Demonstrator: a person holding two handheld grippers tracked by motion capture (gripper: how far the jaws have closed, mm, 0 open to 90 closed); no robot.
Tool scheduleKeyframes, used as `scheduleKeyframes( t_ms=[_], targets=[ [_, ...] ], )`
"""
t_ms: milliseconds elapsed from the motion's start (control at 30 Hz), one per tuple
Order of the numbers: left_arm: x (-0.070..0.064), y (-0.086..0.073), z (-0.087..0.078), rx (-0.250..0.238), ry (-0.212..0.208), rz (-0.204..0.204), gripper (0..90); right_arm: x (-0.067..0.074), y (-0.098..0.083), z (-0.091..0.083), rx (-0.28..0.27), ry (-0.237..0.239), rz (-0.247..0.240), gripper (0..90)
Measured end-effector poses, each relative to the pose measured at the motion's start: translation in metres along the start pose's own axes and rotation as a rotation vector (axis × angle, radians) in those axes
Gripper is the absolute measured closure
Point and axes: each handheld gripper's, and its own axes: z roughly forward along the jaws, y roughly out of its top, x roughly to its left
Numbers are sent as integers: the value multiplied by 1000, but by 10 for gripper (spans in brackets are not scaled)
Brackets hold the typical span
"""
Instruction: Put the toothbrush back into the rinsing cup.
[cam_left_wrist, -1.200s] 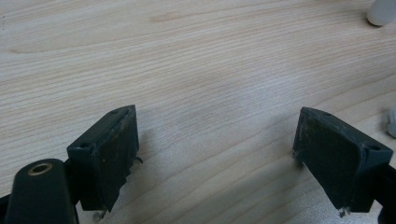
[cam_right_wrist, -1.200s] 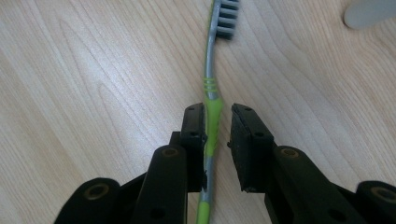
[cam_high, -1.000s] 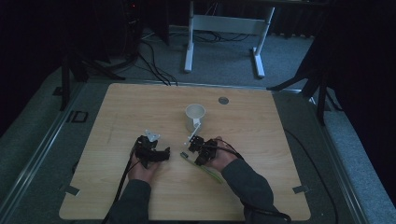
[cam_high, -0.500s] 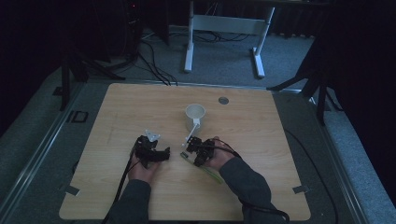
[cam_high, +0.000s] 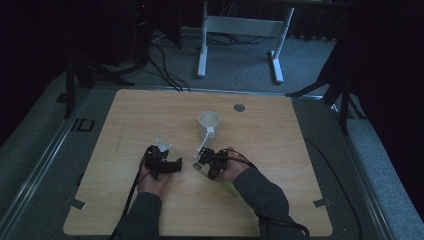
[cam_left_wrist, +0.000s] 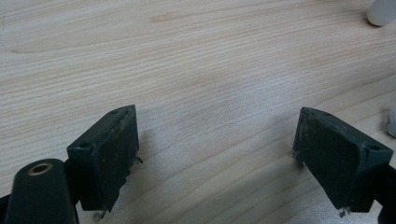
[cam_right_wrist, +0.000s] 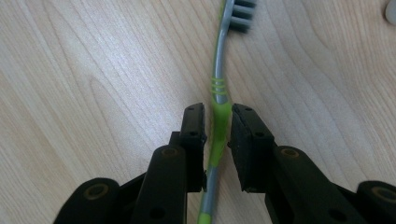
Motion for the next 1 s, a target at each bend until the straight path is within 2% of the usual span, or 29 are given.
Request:
scheduleKeyframes(
  t_ms=[1000],
  targets=[
    [0, 0, 0, -2, 0, -1, 146, -1, 3, 13, 60, -9, -7, 779]
  ],
)
